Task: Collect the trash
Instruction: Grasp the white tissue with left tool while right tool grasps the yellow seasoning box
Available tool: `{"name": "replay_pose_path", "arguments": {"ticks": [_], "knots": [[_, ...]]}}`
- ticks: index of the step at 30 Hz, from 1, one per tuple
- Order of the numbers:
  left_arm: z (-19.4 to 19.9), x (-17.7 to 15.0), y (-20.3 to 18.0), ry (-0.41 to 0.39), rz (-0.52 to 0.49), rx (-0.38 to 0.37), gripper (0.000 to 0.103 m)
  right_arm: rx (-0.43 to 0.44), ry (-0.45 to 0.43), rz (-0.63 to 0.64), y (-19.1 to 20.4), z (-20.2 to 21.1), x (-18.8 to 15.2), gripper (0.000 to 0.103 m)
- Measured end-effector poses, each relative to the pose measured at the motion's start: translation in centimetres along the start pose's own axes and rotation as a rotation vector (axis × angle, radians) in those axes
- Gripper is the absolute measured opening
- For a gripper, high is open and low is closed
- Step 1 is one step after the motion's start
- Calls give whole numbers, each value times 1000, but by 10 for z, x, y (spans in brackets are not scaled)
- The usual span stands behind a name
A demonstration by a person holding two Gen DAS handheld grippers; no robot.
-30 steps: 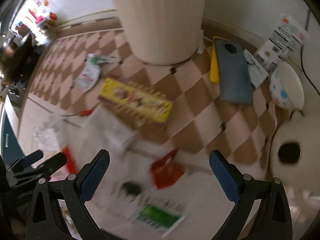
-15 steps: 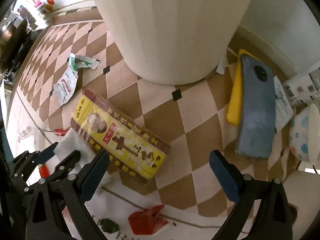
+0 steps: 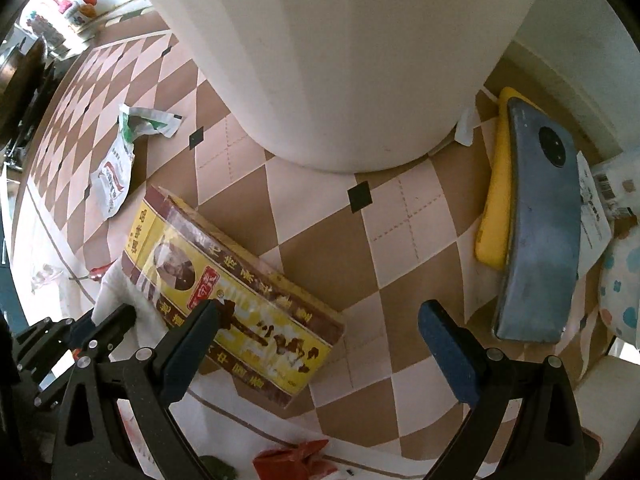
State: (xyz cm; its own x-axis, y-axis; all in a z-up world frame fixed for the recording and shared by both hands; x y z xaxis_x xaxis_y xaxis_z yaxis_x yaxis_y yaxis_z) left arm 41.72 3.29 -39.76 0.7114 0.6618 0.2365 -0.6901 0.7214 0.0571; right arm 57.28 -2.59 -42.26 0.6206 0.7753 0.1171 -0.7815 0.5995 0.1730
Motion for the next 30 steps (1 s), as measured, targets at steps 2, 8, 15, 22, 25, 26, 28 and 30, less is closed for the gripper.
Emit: {"name": "replay_pose_path", "arguments": {"ticks": [2,8,15,22,25,26,28,30], "knots": [[2,0,13,-10,4,31,4,7,0,3,0,-2,4,101],[0,-4,56,-5,54,110,4,54,31,126,28,-10,10,101],[2,2,61,-2,71,104,4,58,73,281,68,-31,14,101],[-8,-12,68,-2,91,101,4,-51,27,354,85,-36,9,76],[2,-14,67,-25,95,109,4,6,12,292,83,-33,5,75],[8,-13,67,-44,89,118,4,6,10,281,81,-32,4,75],[20,-12,67,-81,82,136,4,10,-5,235,75,-30,1,74],[35,-10,71,-127,78,165,4,13,-27,180,69,-23,-6,74]]}}
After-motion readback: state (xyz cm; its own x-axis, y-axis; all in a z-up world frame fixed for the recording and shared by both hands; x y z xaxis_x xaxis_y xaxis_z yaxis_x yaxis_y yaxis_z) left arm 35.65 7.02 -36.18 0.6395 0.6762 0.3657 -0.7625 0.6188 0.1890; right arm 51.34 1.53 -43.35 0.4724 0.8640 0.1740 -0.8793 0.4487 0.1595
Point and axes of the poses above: each gripper's, at about its wrist camera, not at the fingertips, and z roughly against the way its jaws point, y to its left, x to its top, the point moved 5 cm from there along -z, roughly the way its jaws point, and after that the axes turned 5 degrees about x, right-handed, at the moved point
